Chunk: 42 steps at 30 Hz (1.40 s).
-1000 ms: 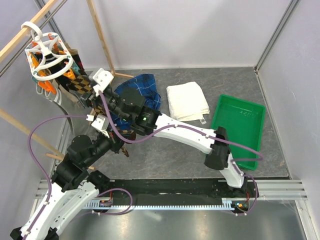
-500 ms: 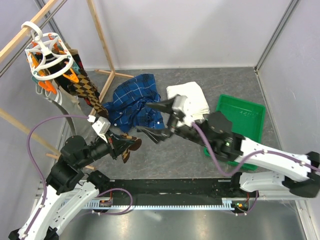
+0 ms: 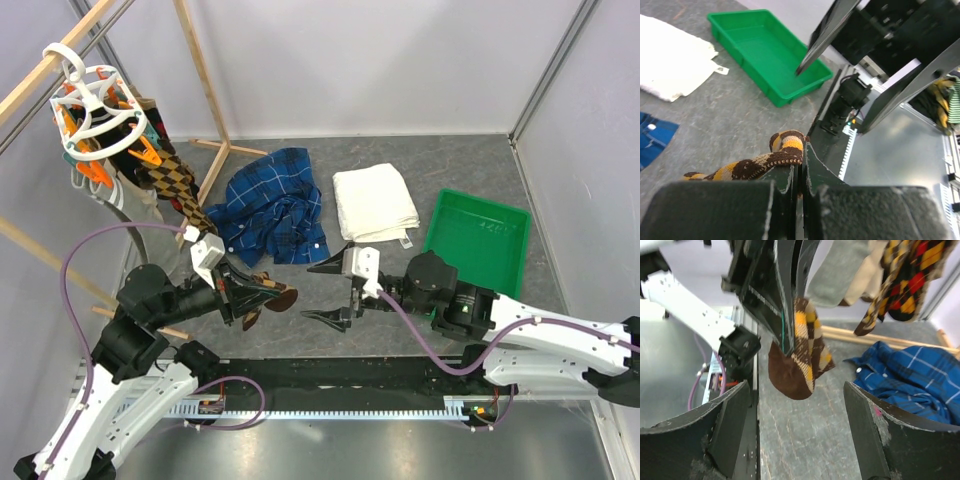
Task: Remove the socks clipped to the hanger
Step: Place the sock in the bin.
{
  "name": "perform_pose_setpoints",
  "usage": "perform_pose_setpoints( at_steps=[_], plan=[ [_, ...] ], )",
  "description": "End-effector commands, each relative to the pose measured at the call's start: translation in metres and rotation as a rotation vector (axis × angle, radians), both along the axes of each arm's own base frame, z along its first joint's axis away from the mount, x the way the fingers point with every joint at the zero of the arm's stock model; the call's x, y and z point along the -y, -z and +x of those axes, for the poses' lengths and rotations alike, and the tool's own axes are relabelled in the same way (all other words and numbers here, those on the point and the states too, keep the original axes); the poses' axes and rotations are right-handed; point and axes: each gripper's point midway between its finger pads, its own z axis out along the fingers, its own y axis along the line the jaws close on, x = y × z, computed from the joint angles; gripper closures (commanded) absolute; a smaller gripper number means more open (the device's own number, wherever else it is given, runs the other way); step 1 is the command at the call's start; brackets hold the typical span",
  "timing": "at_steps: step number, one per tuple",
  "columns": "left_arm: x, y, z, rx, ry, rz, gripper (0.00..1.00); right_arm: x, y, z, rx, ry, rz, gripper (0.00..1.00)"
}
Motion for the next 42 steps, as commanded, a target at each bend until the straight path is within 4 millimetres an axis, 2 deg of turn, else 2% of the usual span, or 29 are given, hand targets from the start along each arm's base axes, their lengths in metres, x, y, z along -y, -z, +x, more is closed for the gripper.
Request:
perform_pose_setpoints(
  at_steps=[1,4,8,15,16,18,19,20,21,22,23,24,26,27,29,30,32,33,35,36,38,42],
  plan=[
    [0.008,-0.021,-0.01,0.026,0.079,-0.066,0.98,-0.013,0.002,-0.007,0.041,-0.068,-0.015,0.17],
    [0.009,-0.019,-0.008,0.018,0.073,-0.062,0.98,-0.027,0.012,-0.002,0.038,-0.065,-0.032,0.18],
    [0.012,-0.013,-0.005,0.005,0.091,-0.044,0.98,-0.04,0.015,0.004,0.032,-0.058,-0.045,0.23],
    [0.017,-0.003,0.001,0.006,0.1,-0.017,0.98,-0.049,0.014,0.009,0.013,-0.042,-0.007,0.34],
    [0.017,-0.002,0.002,0.004,0.1,-0.015,0.98,-0.049,0.017,0.011,0.006,-0.028,-0.008,0.4],
    [0.019,0.002,0.005,0.0,0.105,-0.012,0.98,-0.05,0.012,0.02,0.002,0.022,0.023,0.52],
    [0.02,0.002,0.006,-0.002,0.103,-0.012,0.98,-0.049,0.015,0.024,-0.01,0.043,0.024,0.68],
    [0.02,0.005,0.007,-0.01,0.098,-0.009,0.98,-0.048,0.012,0.033,-0.013,0.096,0.043,0.78],
    [0.021,0.007,0.011,-0.015,0.083,-0.007,0.91,-0.046,0.011,0.037,-0.025,0.127,0.052,0.86],
    [0.018,0.009,0.02,-0.023,0.031,-0.005,0.81,-0.044,0.014,0.043,-0.05,0.166,0.051,1.0],
    [0.017,0.012,0.025,-0.031,0.001,0.0,0.67,-0.038,0.017,0.06,-0.068,0.268,0.047,1.0],
    [0.015,0.012,0.029,-0.026,-0.026,-0.001,0.4,-0.034,0.021,0.066,-0.072,0.309,0.037,1.0],
    [0.01,0.016,0.04,-0.021,-0.098,0.006,0.21,-0.023,0.03,0.081,-0.084,0.408,0.006,1.0],
    [0.007,0.015,0.043,-0.011,-0.12,0.006,0.12,-0.009,0.031,0.098,-0.094,0.527,0.005,1.0],
    [0.001,0.017,0.053,0.008,-0.188,0.017,0.1,0.011,0.036,0.115,-0.129,0.648,-0.006,1.0],
    [-0.004,0.019,0.06,0.018,-0.232,0.025,0.08,0.033,0.033,0.133,-0.153,0.775,0.016,1.0],
    [-0.01,0.022,0.067,0.023,-0.285,0.034,0.07,0.06,0.039,0.148,-0.219,0.913,0.013,1.0],
    [-0.015,0.025,0.074,0.024,-0.335,0.044,0.07,0.084,0.038,0.163,-0.236,1.02,0.027,1.0],
    [-0.02,0.033,0.081,0.025,-0.375,0.064,0.06,0.109,0.041,0.174,-0.285,1.117,0.003,1.0],
    [-0.025,0.036,0.086,0.028,-0.414,0.075,0.06,0.127,0.038,0.184,-0.298,1.177,0.004,1.0],
    [-0.029,0.042,0.091,0.025,-0.451,0.094,0.05,0.149,0.031,0.191,-0.313,1.243,-0.028,1.0],
    [-0.045,0.053,0.108,0.027,-0.571,0.144,0.04,0.206,0.017,0.209,-0.289,1.46,-0.071,1.0]
  ],
)
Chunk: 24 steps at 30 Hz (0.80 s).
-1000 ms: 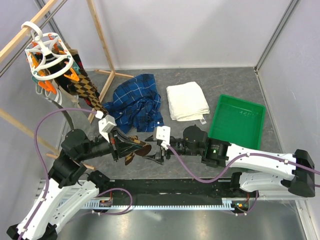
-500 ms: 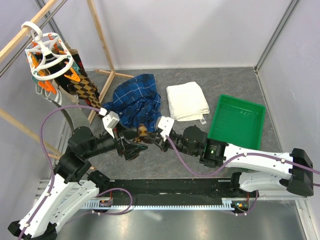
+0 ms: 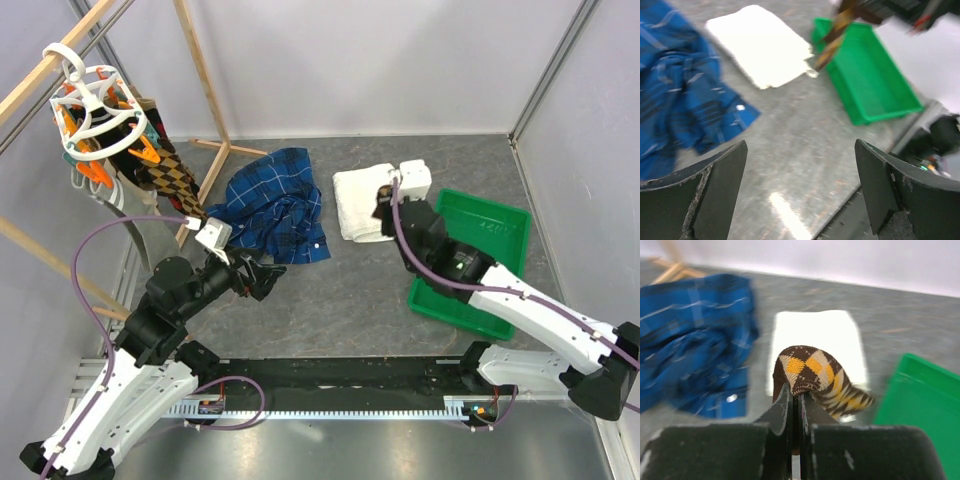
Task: Remove the socks clipped to the hanger
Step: Place the sock in the bin.
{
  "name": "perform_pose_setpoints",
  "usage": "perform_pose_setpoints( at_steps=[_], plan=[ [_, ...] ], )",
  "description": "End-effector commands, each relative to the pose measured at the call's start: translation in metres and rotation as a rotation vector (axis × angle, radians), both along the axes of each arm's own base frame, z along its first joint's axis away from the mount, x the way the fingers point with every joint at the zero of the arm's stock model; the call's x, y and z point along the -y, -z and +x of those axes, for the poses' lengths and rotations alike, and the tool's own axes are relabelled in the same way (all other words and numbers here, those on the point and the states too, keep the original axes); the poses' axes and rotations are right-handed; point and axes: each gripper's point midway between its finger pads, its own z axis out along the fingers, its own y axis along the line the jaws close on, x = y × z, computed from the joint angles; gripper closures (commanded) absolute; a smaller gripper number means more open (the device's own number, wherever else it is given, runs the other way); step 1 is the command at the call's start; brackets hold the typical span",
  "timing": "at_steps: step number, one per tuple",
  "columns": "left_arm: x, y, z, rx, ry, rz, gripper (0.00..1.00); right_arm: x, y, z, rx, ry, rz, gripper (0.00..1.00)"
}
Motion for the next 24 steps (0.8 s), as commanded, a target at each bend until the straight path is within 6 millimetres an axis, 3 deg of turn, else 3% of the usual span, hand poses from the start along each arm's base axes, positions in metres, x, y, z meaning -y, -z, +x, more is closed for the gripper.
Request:
perform_pose_setpoints(
  at_steps=[1,6,12,14,17,20,24],
  plan=[
    [-0.025,0.007,0.027,0.047,-0.182,0.077,0.04,0.072,-0.03,0.008,-0.015,0.269,-0.049,1.0],
    [-0.045,0.012,0.041,0.03,-0.313,0.119,0.01,0.144,-0.035,0.021,-0.087,0.507,-0.123,1.0],
    [-0.059,0.018,0.047,0.025,-0.402,0.14,0.01,0.206,-0.018,0.02,-0.161,0.705,-0.164,1.0],
    [-0.063,0.018,0.049,0.028,-0.425,0.146,0.02,0.215,-0.008,0.019,-0.182,0.738,-0.159,1.0],
    [-0.068,0.022,0.051,0.02,-0.452,0.172,0.05,0.223,0.024,0.012,-0.225,0.77,-0.14,1.0],
    [-0.074,0.021,0.053,0.009,-0.491,0.18,0.07,0.228,0.076,0.007,-0.301,0.764,-0.11,1.0],
    [-0.094,0.016,0.058,0.002,-0.609,0.192,0.07,0.233,0.105,0.014,-0.327,0.778,-0.063,0.93]
  ],
)
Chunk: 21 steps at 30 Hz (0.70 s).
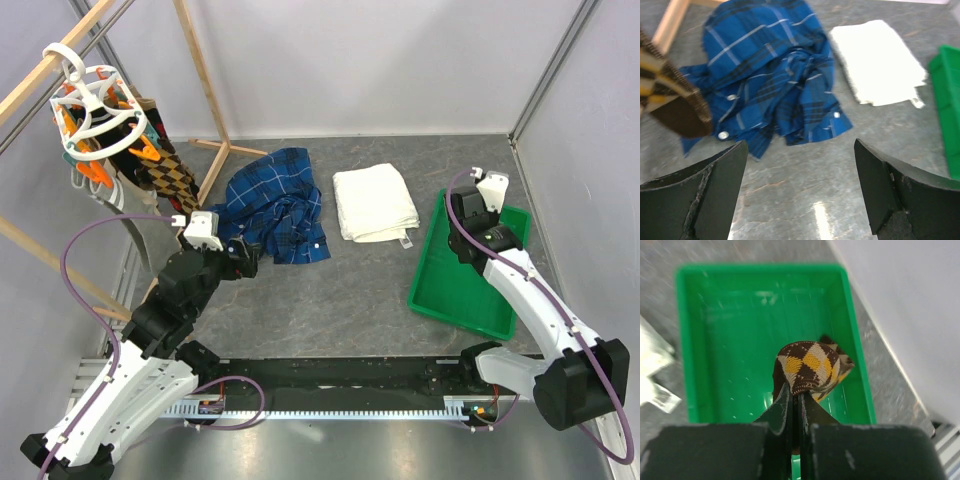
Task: Remove the socks clipped to the hanger
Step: Place the sock in the bin.
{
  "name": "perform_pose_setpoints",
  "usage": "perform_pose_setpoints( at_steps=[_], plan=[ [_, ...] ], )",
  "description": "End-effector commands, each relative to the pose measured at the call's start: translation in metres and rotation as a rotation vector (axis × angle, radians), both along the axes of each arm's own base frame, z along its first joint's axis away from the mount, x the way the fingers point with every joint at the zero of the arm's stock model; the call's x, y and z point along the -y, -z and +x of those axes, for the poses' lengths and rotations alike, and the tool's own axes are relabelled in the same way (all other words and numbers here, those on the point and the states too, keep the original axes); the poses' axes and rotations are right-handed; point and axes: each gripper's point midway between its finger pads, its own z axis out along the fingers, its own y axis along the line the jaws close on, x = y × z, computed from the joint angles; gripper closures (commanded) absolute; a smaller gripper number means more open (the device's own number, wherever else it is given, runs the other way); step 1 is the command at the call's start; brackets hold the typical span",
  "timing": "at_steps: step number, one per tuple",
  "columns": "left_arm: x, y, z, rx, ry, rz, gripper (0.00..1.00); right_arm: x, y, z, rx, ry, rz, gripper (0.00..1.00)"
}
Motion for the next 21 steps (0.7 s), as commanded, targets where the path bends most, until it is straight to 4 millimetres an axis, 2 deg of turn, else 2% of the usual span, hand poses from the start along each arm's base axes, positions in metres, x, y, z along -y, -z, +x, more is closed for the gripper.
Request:
perform_pose_setpoints(
  at_steps=[1,3,4,7,8,13,14,17,21],
  plan=[
    [-0.03,-0.011,0.007,0.021,-0.168,0.044,0.07,0.002,0.013,0.012,0.052,0.04,0.084,0.88],
    [-0.041,-0.016,0.009,0.033,-0.23,0.055,0.07,0.005,0.008,0.015,0.057,0.049,0.09,0.79],
    [-0.044,-0.017,0.009,0.036,-0.246,0.062,0.07,0.005,0.003,0.015,0.068,0.047,0.092,0.69],
    [-0.05,-0.022,0.012,0.045,-0.269,0.11,0.07,0.004,-0.014,0.021,0.115,0.019,0.105,0.5],
    [-0.057,-0.027,0.013,0.056,-0.303,0.12,0.07,0.002,-0.019,0.024,0.125,0.005,0.111,0.48],
    [-0.075,-0.035,0.021,0.065,-0.425,0.188,0.07,-0.01,-0.03,0.031,0.154,-0.056,0.156,0.44],
    [-0.082,-0.037,0.022,0.072,-0.463,0.212,0.07,-0.024,-0.035,0.037,0.17,-0.127,0.207,0.43],
    [-0.089,-0.043,0.03,0.097,-0.523,0.26,0.07,-0.049,-0.053,0.046,0.207,-0.233,0.299,0.42],
    [-0.091,-0.055,0.042,0.144,-0.557,0.32,0.08,-0.083,-0.064,0.052,0.263,-0.364,0.426,0.4]
  ],
)
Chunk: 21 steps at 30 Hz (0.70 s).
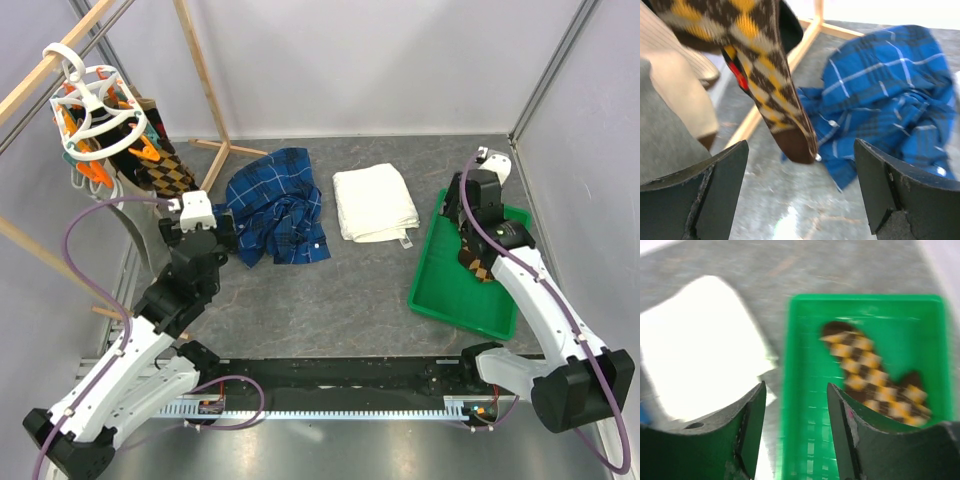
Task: Remove the socks clipped to the hanger
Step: Place the sock in the bin.
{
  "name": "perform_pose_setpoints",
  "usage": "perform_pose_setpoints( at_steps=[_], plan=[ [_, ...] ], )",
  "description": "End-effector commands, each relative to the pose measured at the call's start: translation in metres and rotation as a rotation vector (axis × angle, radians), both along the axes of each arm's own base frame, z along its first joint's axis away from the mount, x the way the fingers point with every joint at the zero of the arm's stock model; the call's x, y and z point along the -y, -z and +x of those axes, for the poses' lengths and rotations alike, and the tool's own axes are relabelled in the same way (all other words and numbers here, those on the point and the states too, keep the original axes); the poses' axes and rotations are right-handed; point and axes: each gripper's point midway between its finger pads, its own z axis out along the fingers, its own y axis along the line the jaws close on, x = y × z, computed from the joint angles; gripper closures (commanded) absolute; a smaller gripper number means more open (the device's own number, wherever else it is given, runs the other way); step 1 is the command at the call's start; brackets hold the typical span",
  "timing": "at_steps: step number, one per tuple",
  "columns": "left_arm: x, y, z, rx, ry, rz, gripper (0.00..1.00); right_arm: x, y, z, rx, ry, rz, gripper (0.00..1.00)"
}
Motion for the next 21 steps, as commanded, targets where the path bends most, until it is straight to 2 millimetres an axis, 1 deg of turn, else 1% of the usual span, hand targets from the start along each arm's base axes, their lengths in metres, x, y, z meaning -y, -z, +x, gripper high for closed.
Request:
perform_pose_setpoints(
  at_steps=[1,3,4,6,9,10,11,12,13,14,15,16,17,18,19,20,21],
  plan=[
    [-0.017,-0.041,0.015,0.112,-0.111,0.113,0.09,-0.045,-0.04,0.013,0.146,-0.178,0.16,0.39],
    [-0.016,-0.043,0.021,0.124,-0.119,0.139,0.09,-0.055,-0.039,0.013,0.155,-0.218,0.164,0.38],
    [-0.015,-0.049,0.026,0.15,-0.117,0.137,0.09,-0.061,-0.04,0.013,0.16,-0.238,0.168,0.37],
    [-0.011,-0.048,0.034,0.133,-0.113,0.162,0.09,-0.072,-0.043,0.013,0.177,-0.277,0.172,0.36],
    [-0.015,-0.051,0.045,0.116,-0.147,0.169,0.11,-0.089,-0.054,0.015,0.223,-0.334,0.2,0.36],
    [-0.018,-0.052,0.046,0.115,-0.159,0.17,0.2,-0.094,-0.056,0.016,0.229,-0.35,0.206,0.35],
    [-0.018,-0.053,0.047,0.112,-0.159,0.171,0.28,-0.103,-0.065,0.016,0.246,-0.381,0.216,0.36],
    [-0.018,-0.054,0.046,0.113,-0.159,0.171,0.38,-0.11,-0.069,0.017,0.253,-0.402,0.221,0.35],
    [-0.018,-0.053,0.045,0.115,-0.158,0.16,0.55,-0.116,-0.07,0.018,0.25,-0.427,0.215,0.35],
    [-0.016,-0.049,0.044,0.11,-0.138,0.154,0.63,-0.132,-0.083,0.016,0.273,-0.488,0.227,0.36],
    [-0.016,-0.048,0.04,0.106,-0.124,0.145,0.7,-0.141,-0.088,0.016,0.281,-0.523,0.226,0.36],
    [-0.014,-0.046,0.038,0.106,-0.11,0.126,0.82,-0.151,-0.09,0.017,0.276,-0.554,0.228,0.35],
    [-0.011,-0.04,0.036,0.082,-0.078,0.129,0.88,-0.166,-0.107,0.013,0.302,-0.603,0.246,0.36],
    [-0.011,-0.043,0.031,0.092,-0.069,0.104,0.98,-0.175,-0.112,0.014,0.305,-0.624,0.261,0.35],
    [-0.007,-0.043,0.03,0.092,-0.037,0.092,0.98,-0.19,-0.136,0.01,0.355,-0.666,0.28,0.36],
    [-0.006,-0.04,0.027,0.079,-0.018,0.09,0.98,-0.201,-0.146,0.007,0.372,-0.703,0.298,0.35],
    [-0.004,-0.044,0.022,0.092,0.006,0.07,0.98,-0.212,-0.152,0.008,0.379,-0.73,0.31,0.36]
  ],
)
